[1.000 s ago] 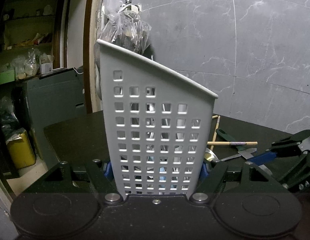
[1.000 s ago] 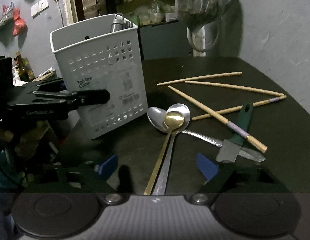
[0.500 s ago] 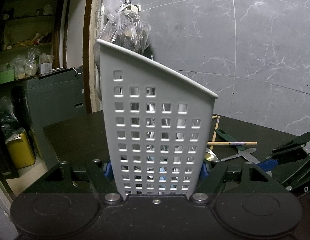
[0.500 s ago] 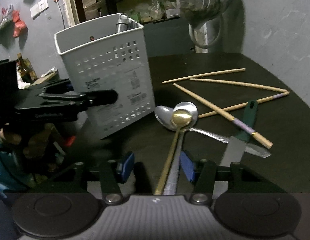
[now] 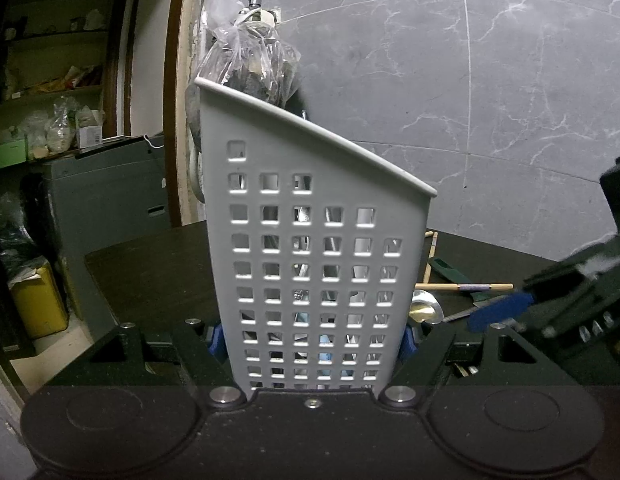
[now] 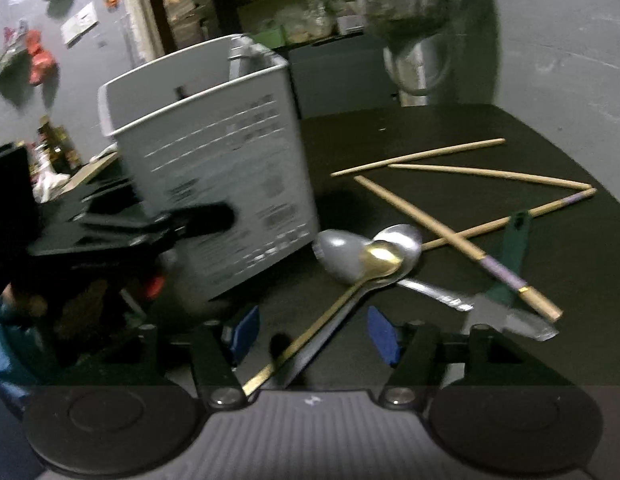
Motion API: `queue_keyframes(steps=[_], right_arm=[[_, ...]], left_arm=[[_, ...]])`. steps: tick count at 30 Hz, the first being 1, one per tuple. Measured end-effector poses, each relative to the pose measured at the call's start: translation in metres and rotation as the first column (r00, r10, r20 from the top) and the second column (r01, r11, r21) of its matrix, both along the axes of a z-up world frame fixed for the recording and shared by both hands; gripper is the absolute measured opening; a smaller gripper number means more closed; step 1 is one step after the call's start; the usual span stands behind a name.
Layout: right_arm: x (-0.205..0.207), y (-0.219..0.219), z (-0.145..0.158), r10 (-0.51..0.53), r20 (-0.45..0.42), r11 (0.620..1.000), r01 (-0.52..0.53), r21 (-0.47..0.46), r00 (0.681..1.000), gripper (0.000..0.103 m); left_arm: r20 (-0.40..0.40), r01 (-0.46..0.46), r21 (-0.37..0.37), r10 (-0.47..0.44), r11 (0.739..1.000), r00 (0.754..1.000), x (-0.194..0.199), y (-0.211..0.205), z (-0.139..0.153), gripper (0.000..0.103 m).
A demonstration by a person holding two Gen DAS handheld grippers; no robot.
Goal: Organize utensils
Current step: 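Close the right gripper on the silver spoon handle and lift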
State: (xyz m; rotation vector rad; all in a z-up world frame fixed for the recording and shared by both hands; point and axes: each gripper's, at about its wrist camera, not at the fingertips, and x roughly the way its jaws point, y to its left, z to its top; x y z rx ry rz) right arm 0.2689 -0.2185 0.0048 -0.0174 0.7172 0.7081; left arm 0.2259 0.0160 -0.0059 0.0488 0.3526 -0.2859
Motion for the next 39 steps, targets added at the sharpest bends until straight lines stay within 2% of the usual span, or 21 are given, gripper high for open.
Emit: queue_keyframes(steps=[6, 9, 10, 16, 21, 29, 34, 39], right_arm=[[0.031, -0.018, 0.005, -0.067, 0.013, 0.997, 0.067, 0.038, 0.998, 0.062], [0.052, -0.028, 0.004, -0.103, -0.03, 0.99, 0.106, 0.098, 0.994, 0.055], [0.059, -0.03, 0.003, -0.109, -0.049, 0.986, 0.114, 0.118, 0.993, 0.05], [0.089, -0.035, -0.009, -0.089, -0.152, 0.976, 0.117, 0.185, 0.984, 0.04], [0.107, -0.038, -0.018, -0.067, -0.206, 0.968, 0.114, 0.225, 0.976, 0.03], [0.115, -0.043, -0.023, -0.063, -0.241, 0.959, 0.126, 0.255, 0.968, 0.018], [0.113, -0.049, -0.025, -0.081, -0.259, 0.939, 0.161, 0.303, 0.962, 0.004], [0.112, -0.05, -0.024, -0.094, -0.256, 0.937, 0.173, 0.304, 0.962, 0.003]], left_arm=[[-0.001, 0.001, -0.001, -0.001, 1.0, 1.0, 0.002, 0.0, 0.0, 0.076], [-0.001, 0.001, -0.001, -0.001, 1.0, 1.0, 0.002, 0.0, 0.0, 0.076], [-0.001, 0.001, -0.002, -0.001, 1.0, 1.0, 0.002, 0.0, 0.0, 0.076], [-0.001, 0.001, -0.002, -0.001, 1.0, 1.0, 0.002, 0.0, 0.0, 0.076], [-0.001, 0.002, -0.001, -0.002, 1.0, 1.0, 0.002, 0.0, 0.0, 0.076], [-0.001, 0.001, -0.002, -0.001, 1.0, 1.0, 0.002, 0.0, 0.0, 0.076], [-0.001, 0.002, -0.001, -0.002, 1.0, 1.0, 0.002, 0.0, 0.0, 0.076], [-0.001, 0.002, -0.002, -0.002, 1.0, 1.0, 0.002, 0.0, 0.0, 0.076]])
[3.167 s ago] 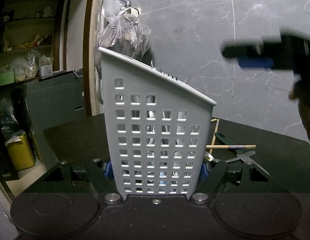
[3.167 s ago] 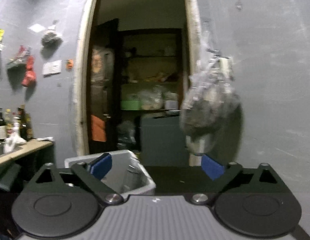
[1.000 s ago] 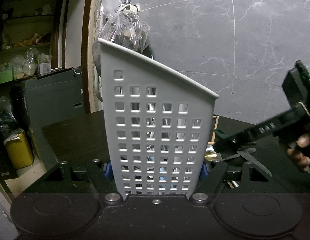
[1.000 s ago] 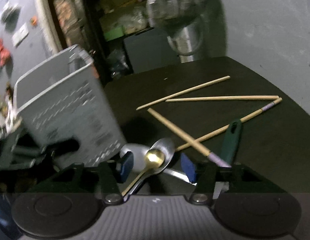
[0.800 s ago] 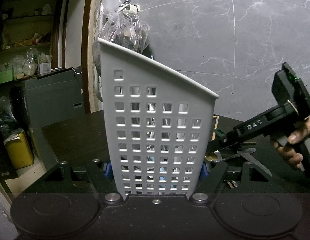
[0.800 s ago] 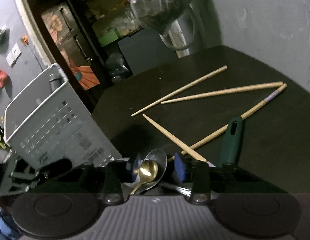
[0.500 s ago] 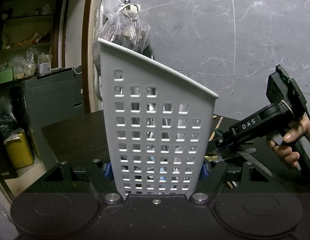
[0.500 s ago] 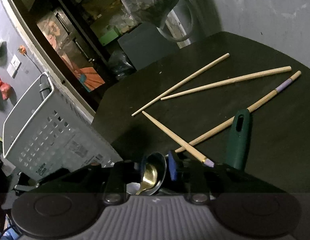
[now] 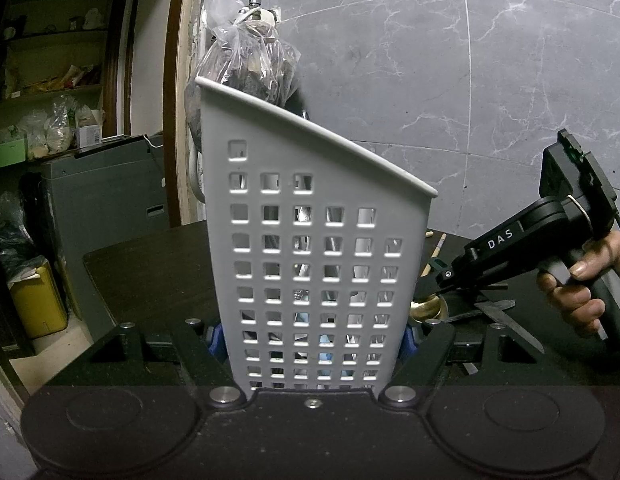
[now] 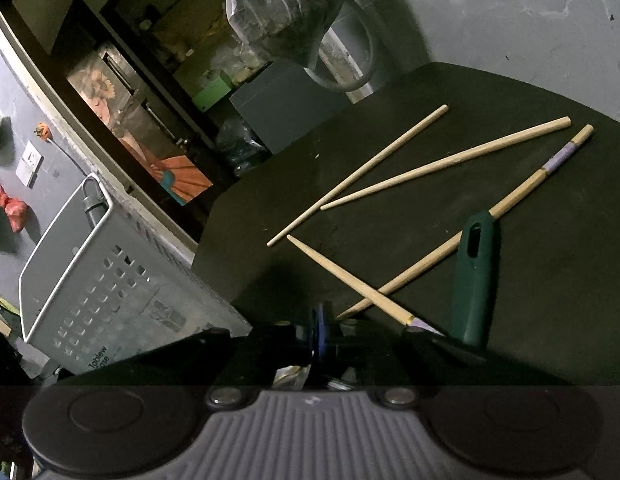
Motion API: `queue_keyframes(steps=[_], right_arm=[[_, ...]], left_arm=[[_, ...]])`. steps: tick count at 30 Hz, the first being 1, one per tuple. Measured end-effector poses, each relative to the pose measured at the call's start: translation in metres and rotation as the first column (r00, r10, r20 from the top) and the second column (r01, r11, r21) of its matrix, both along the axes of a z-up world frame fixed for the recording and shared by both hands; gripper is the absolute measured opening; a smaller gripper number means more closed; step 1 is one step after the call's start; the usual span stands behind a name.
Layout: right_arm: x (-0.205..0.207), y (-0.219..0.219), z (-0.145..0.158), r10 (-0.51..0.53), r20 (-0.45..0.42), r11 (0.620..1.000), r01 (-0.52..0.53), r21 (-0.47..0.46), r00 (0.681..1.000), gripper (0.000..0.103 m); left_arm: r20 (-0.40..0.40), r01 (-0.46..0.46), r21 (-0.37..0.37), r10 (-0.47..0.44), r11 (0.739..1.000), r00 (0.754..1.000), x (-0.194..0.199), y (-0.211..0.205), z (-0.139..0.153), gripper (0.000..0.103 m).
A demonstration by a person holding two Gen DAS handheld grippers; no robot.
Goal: Organize utensils
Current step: 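Close the right gripper on the silver spoon handle and lift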
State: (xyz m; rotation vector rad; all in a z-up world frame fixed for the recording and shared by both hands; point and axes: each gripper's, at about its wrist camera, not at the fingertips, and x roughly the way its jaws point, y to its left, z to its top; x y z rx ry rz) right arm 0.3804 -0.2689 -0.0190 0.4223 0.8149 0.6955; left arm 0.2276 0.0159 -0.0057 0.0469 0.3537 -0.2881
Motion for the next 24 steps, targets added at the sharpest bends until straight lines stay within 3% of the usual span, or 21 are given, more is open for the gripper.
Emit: queue_keyframes(steps=[8, 15, 18, 24], right_arm=[[-0.008, -0.006, 0.003, -0.048, -0.002, 0.999, 0.048, 0.02, 0.999, 0.003], [-0.019, -0.011, 0.009, -0.127, 0.028, 0.992, 0.127, -0.023, 0.992, 0.003], [-0.017, -0.011, 0.007, -0.124, 0.002, 0.992, 0.124, -0.014, 0.992, 0.003], [-0.013, -0.014, -0.006, -0.106, -0.053, 0.994, 0.107, 0.028, 0.993, 0.014]], left_arm=[[0.0, 0.0, 0.0, 0.0, 1.0, 1.0, 0.0, 0.0, 0.0, 0.076], [0.0, 0.0, 0.0, 0.0, 1.0, 1.0, 0.0, 0.0, 0.0, 0.076], [0.0, 0.0, 0.001, 0.0, 1.0, 1.0, 0.0, 0.0, 0.0, 0.076], [0.0, 0.0, -0.001, 0.0, 1.0, 1.0, 0.0, 0.0, 0.0, 0.076]])
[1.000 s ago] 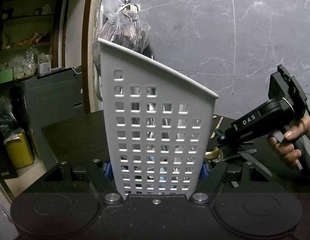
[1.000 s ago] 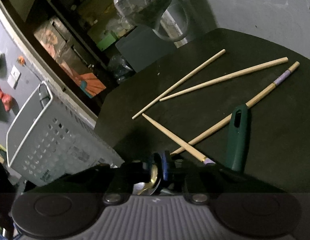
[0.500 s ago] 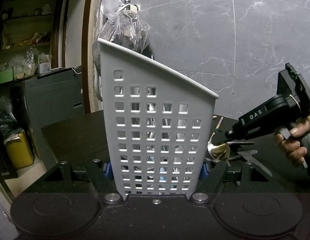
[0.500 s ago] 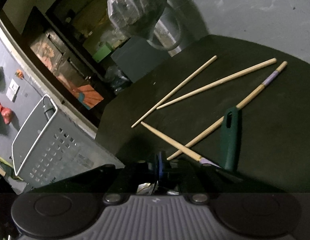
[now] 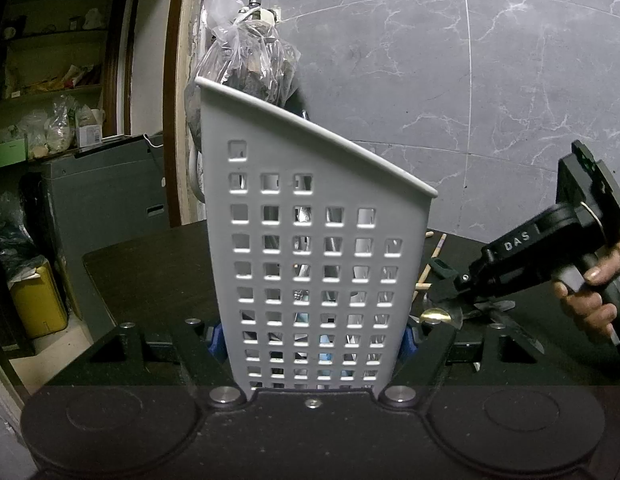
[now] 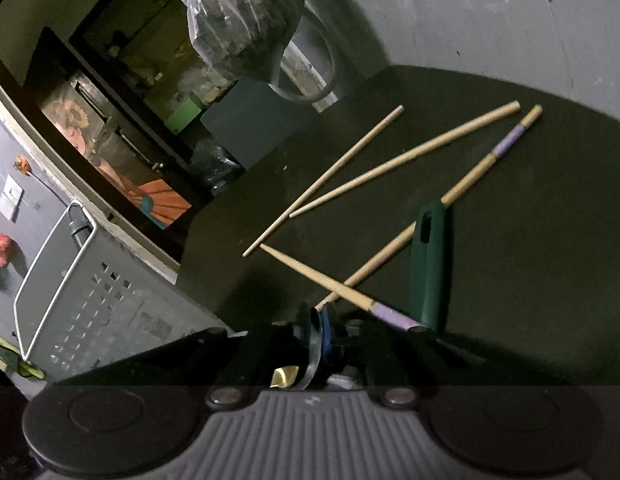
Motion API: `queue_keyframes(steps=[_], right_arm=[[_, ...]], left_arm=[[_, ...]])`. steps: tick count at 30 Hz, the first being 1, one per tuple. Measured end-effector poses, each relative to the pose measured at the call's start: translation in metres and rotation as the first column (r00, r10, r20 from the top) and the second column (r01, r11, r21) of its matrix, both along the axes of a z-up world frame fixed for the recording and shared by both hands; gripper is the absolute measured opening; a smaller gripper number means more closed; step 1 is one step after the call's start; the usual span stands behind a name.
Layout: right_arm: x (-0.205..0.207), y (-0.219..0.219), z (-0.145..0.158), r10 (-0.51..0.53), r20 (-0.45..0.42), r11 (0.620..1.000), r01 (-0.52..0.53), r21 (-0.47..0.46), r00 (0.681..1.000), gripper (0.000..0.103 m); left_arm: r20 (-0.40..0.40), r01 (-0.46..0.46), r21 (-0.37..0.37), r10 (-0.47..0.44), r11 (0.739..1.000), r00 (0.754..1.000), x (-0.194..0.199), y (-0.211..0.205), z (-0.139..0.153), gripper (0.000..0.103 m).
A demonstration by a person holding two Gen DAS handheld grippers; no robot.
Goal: Organize utensils
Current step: 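Close the right gripper on the silver spoon handle and lift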
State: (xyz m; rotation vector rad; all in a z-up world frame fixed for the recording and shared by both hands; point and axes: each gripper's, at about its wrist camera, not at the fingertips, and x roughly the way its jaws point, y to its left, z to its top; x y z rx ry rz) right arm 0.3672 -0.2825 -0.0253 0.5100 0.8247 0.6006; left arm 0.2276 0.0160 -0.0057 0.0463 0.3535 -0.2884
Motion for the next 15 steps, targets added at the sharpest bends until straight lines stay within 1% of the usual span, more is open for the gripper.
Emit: queue_keyframes(steps=[1, 2, 5, 6, 8, 9, 11, 12, 14, 15], right_arm=[[0.0, -0.001, -0.002, 0.007, -0.007, 1.0, -0.007, 0.005, 1.0, 0.021], [0.0, -0.002, -0.004, 0.013, -0.012, 1.0, -0.012, 0.01, 1.0, 0.024], [-0.003, -0.005, -0.006, 0.032, -0.009, 0.999, -0.031, 0.032, 0.999, 0.025], [-0.003, -0.005, -0.006, 0.035, -0.006, 0.999, -0.035, 0.033, 0.999, 0.023], [-0.003, -0.005, -0.007, 0.04, -0.004, 0.999, -0.04, 0.025, 0.999, 0.017], [-0.003, -0.004, -0.007, 0.04, -0.005, 0.999, -0.04, 0.019, 0.999, 0.008], [-0.002, -0.002, -0.008, 0.044, 0.0, 0.999, -0.044, 0.01, 0.999, 0.007], [-0.003, -0.002, -0.007, 0.041, 0.007, 0.999, -0.041, 0.009, 0.999, 0.003], [-0.007, 0.0, -0.002, 0.026, 0.036, 1.0, -0.026, -0.003, 0.999, 0.002], [-0.009, 0.001, 0.002, 0.013, 0.057, 1.0, -0.012, -0.026, 0.998, 0.002]], left_arm=[[0.0, 0.0, 0.0, 0.0, 1.0, 1.0, 0.0, 0.0, 0.0, 0.076], [0.0, -0.001, 0.0, 0.001, 1.0, 1.0, 0.001, -0.001, 0.0, 0.076], [0.0, 0.0, 0.001, 0.0, 1.0, 1.0, 0.0, 0.0, 0.0, 0.076], [0.0, 0.0, 0.001, 0.0, 1.0, 1.0, 0.0, 0.0, 0.0, 0.076], [0.0, 0.0, 0.001, 0.0, 1.0, 1.0, 0.0, 0.0, 0.0, 0.076], [0.0, 0.0, 0.001, 0.0, 1.0, 1.0, 0.0, 0.0, 0.0, 0.076], [0.0, 0.0, 0.001, 0.0, 1.0, 1.0, 0.0, 0.0, 0.0, 0.076], [0.0, 0.0, 0.001, 0.0, 1.0, 1.0, 0.0, 0.0, 0.0, 0.076], [0.0, 0.001, 0.002, -0.001, 1.0, 1.0, 0.0, 0.0, -0.001, 0.076], [0.0, 0.001, 0.001, -0.001, 1.0, 1.0, 0.0, 0.0, 0.0, 0.076]])
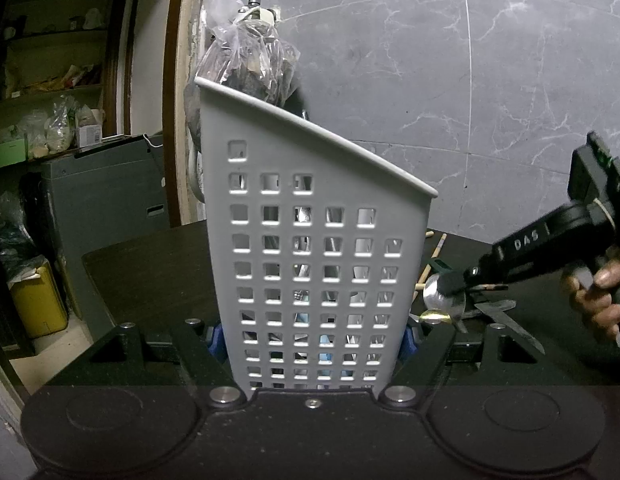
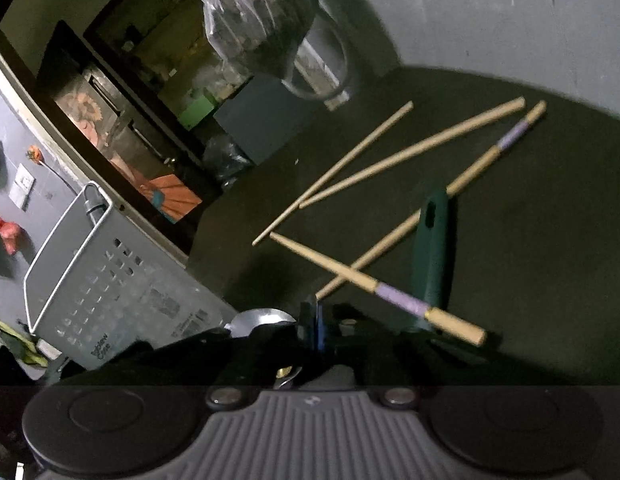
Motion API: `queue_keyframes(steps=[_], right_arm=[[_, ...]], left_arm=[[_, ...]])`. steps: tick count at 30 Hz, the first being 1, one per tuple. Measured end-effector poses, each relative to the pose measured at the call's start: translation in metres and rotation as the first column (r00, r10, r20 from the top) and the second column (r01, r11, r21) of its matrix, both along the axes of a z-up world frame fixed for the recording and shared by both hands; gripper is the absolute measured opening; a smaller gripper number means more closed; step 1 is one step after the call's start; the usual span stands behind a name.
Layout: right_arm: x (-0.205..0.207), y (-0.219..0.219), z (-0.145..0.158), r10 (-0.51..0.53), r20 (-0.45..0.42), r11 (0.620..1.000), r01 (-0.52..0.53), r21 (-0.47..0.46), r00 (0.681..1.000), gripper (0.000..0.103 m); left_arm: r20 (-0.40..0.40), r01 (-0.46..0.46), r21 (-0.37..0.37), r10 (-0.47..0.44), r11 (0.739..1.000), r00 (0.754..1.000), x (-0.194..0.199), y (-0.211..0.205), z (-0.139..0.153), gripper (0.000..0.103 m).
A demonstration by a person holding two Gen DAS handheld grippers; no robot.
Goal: Organize utensils
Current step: 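Close the right gripper on the silver spoon handle and lift, then carry the silver spoon with the right gripper above the white caddy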
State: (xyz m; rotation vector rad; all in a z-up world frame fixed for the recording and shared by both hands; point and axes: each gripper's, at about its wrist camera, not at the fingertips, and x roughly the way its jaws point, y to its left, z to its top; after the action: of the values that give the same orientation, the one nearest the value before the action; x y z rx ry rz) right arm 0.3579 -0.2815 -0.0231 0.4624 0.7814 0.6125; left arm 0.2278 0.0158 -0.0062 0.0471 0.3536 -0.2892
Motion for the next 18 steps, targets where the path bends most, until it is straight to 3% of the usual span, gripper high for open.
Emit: queue_keyframes(steps=[9, 18], right_arm=[[-0.026, 0.004, 0.035, -0.089, 0.169, 0.984, 0.113, -0.136, 0.982, 0.001], [-0.055, 0.002, 0.055, -0.086, 0.284, 0.981, 0.132, -0.146, 0.955, 0.001]], left_arm=[[-0.001, 0.001, -0.001, -0.001, 1.0, 1.0, 0.001, 0.0, 0.0, 0.076], [0.0, 0.001, -0.001, -0.001, 1.0, 1.0, 0.001, 0.0, 0.0, 0.076]])
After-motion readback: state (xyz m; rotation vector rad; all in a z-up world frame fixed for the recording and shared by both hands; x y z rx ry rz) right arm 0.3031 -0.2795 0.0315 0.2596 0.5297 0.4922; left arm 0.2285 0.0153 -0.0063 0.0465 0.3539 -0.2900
